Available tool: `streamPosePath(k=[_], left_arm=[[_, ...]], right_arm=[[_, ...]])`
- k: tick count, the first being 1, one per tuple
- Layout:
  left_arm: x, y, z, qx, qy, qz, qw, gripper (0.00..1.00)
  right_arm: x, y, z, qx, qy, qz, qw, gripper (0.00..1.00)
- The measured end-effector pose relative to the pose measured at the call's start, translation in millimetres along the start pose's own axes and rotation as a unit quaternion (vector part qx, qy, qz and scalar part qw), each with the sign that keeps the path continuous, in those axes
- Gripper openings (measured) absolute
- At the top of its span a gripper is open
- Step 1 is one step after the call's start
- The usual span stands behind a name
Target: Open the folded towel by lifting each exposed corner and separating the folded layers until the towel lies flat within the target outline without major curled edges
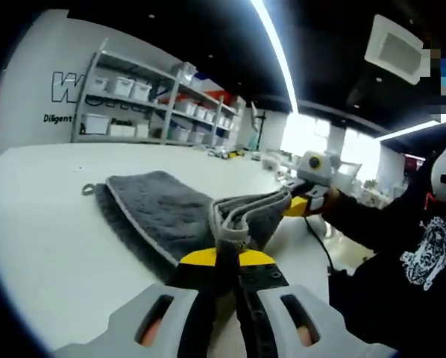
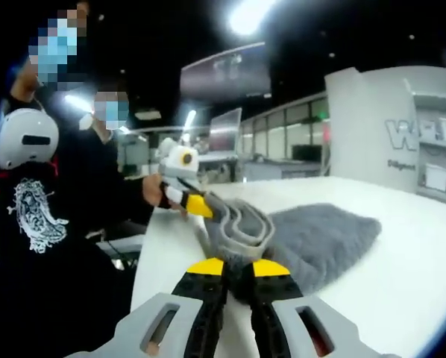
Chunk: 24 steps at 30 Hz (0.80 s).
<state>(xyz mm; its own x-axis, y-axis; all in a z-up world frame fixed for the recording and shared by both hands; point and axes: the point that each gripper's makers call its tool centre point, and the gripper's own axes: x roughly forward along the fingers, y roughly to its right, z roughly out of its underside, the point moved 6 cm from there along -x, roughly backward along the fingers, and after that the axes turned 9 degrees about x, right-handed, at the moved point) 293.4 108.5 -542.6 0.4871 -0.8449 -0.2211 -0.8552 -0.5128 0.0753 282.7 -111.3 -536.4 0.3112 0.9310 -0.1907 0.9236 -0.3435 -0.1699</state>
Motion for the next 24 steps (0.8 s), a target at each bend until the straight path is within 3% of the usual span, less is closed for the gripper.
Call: streamPosePath(k=[16, 24], left_arm=[[-6, 11.4, 6.5, 0.042, -0.024, 0.012, 0.9988, 0.06], [-14, 18.4, 10.4, 0.068, -0.039, 0.02, 0.9967, 0.12]], right_arm=[[-8, -7, 4.3, -0.012, -0.023, 0.003, 0.9997, 0.09], [-13, -14, 7.0, -0.019, -0.031, -0.001, 0.9994, 0.17]])
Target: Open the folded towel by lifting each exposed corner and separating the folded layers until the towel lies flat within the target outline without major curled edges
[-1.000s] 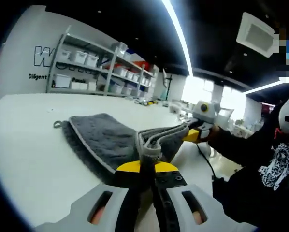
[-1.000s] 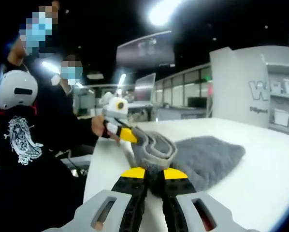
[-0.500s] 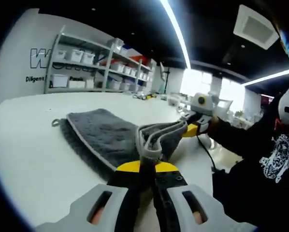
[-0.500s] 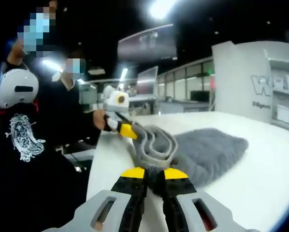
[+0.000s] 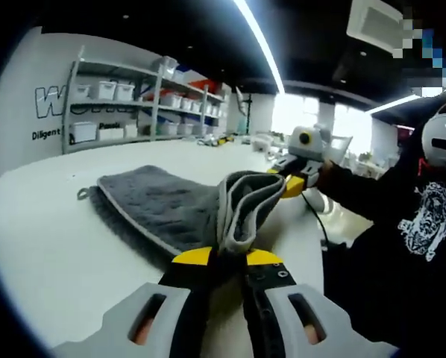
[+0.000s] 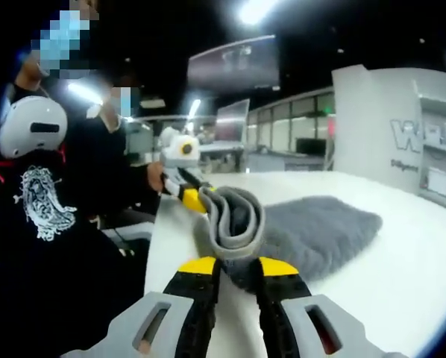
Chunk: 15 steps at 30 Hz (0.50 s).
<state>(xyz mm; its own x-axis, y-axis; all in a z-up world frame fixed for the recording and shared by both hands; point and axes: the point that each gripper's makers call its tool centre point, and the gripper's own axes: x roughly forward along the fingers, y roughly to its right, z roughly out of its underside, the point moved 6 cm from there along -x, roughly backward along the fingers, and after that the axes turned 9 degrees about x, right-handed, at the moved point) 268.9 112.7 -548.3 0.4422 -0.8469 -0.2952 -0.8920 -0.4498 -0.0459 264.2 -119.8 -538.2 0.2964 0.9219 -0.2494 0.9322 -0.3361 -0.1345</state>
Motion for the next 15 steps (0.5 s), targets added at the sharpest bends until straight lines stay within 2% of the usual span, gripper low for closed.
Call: streamPosePath(k=[7, 12, 15], left_arm=[[-8, 8.3, 3.2, 0.005, 0.0, 0.015, 0.9999, 0.25], [-18, 13.0, 2.0, -0.012, 0.031, 0.027, 0.9991, 0.32], [-22, 10.2, 1.5, -0.023, 0.042, 0.02, 0.9987, 0.34]], right_arm=[[-6, -5, 3.6, -0.002, -0.004, -0.006, 1.0, 0.26], [-11, -14, 7.7, -0.003, -0.007, -0.019, 0.9998, 0.32], [-11, -17, 9.9, -0.005, -0.011, -0.027, 0.9996, 0.34]])
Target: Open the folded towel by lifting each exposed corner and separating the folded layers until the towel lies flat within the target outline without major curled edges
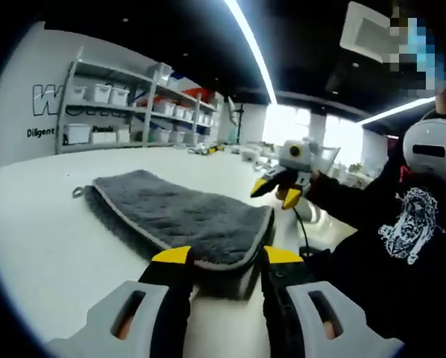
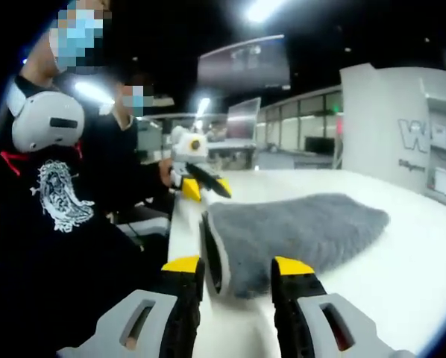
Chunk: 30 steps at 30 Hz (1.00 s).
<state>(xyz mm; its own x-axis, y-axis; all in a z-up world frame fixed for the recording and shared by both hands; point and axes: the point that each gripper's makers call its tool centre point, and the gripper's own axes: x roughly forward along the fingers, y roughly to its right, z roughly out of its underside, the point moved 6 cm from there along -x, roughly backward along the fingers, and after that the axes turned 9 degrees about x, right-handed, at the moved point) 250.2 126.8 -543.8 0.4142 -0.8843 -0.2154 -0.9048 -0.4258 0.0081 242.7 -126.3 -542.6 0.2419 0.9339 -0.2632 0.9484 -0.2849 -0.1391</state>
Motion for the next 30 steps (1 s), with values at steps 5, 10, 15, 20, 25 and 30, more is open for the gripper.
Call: streamPosePath(k=[5, 10, 15, 20, 25, 30], left_arm=[[-2, -6.1, 0.2, -0.007, 0.0, -0.022, 0.9997, 0.37], [-1, -14.3, -4.6, -0.034, 0.011, -0.057, 0.9977, 0.61], [1, -22.6, -8.7, -0.073, 0.03, -0.086, 0.9931, 0.9], [-2, -36.8, -8.7, -0.07, 0.032, -0.151, 0.9855, 1.0], [-13, -49.7, -11.2, -0.042, 0.041, -0.213, 0.9754, 1.0], [-16, -50.0, -13.4, -0.04, 0.04, -0.217, 0.9745, 1.0]], right_arm=[[-1, 3, -14.7, 0.049, 0.057, -0.004, 0.9971, 0.48], [-8, 15, -32.3, 0.087, 0.11, 0.011, 0.9901, 0.43], [-10, 31, -44.4, 0.113, 0.157, 0.068, 0.9787, 0.33], [-6, 39, -47.1, 0.145, 0.167, 0.1, 0.9701, 0.59], [-3, 57, -50.1, 0.103, 0.169, 0.187, 0.9623, 1.0], [-8, 59, -49.6, 0.098, 0.171, 0.196, 0.9605, 1.0]])
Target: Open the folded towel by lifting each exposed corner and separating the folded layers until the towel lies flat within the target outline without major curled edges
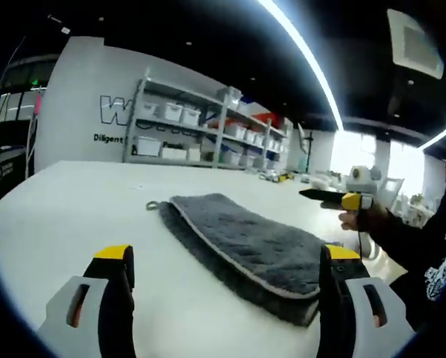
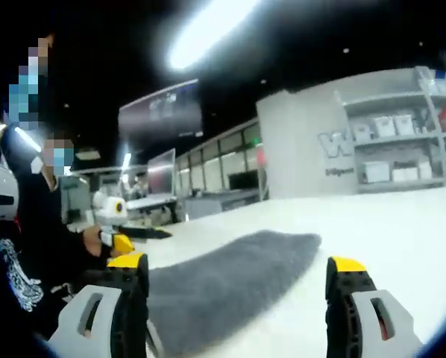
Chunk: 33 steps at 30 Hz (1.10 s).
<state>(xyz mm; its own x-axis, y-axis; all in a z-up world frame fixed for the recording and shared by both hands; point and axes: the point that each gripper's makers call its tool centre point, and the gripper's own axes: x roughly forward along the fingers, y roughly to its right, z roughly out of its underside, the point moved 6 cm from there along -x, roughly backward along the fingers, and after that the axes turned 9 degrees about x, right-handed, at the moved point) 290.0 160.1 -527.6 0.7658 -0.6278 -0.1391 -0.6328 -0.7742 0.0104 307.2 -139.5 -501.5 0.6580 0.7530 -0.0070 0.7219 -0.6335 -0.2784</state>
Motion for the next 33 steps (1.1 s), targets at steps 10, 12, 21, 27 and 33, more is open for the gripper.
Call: streamPosePath(k=[10, 12, 21, 27, 33], left_arm=[[-5, -5.9, -3.5, -0.001, 0.0, -0.027, 0.9996, 1.0], [-7, -7.8, -3.3, -0.008, 0.002, -0.032, 0.9995, 1.0], [-14, -14.5, -1.4, -0.015, -0.001, -0.047, 0.9988, 1.0], [-18, -12.9, -6.2, -0.017, -0.008, -0.051, 0.9985, 1.0], [-22, -9.3, -15.2, -0.008, -0.017, -0.055, 0.9983, 1.0]], right_arm=[[-2, 7, -3.3, -0.01, 0.003, 0.014, 0.9998, 1.0], [-4, 12, -4.3, 0.0, 0.006, 0.028, 0.9996, 1.0], [-8, 26, -4.1, 0.001, 0.005, 0.051, 0.9987, 1.0], [-12, 29, -7.1, -0.004, -0.008, 0.053, 0.9986, 1.0], [-11, 35, -24.7, -0.023, -0.024, 0.056, 0.9979, 1.0]])
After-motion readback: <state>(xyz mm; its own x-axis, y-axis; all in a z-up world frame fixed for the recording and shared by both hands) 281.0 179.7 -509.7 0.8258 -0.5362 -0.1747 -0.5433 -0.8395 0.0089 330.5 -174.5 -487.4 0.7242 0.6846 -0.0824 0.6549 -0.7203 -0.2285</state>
